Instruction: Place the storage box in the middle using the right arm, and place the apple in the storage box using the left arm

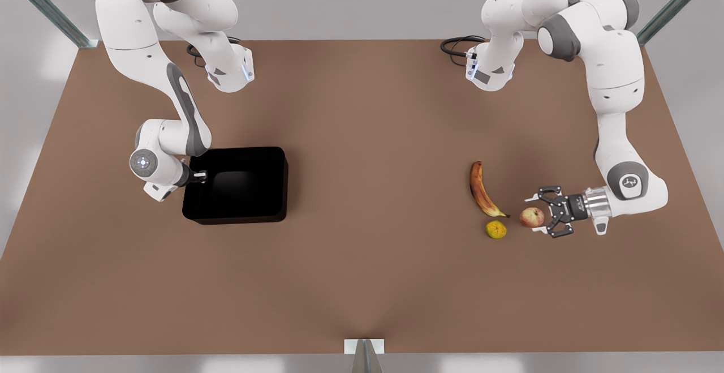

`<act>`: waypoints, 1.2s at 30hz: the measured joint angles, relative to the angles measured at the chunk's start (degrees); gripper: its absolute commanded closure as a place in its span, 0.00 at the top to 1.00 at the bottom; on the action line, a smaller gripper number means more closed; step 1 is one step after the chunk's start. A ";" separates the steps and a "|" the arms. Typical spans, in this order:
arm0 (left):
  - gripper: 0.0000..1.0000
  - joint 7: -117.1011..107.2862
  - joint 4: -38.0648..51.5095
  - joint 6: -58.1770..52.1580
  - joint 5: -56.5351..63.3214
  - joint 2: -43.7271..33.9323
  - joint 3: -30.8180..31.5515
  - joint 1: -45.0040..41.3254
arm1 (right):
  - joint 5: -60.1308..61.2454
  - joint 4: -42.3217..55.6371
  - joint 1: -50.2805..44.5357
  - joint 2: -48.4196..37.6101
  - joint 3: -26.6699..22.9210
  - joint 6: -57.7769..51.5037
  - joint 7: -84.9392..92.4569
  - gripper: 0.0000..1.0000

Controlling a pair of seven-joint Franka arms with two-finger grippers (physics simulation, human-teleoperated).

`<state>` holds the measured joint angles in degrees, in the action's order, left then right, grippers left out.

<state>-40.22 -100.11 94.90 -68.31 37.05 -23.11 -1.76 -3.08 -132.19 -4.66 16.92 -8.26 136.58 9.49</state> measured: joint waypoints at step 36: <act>0.83 9.98 -1.23 4.76 -5.03 8.74 0.17 2.37 | 10.04 44.28 -20.13 20.14 10.60 -12.30 -4.03 0.21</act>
<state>-30.24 -101.34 99.66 -73.34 45.79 -22.94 0.62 6.96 -87.90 -24.79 37.07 2.33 124.28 5.46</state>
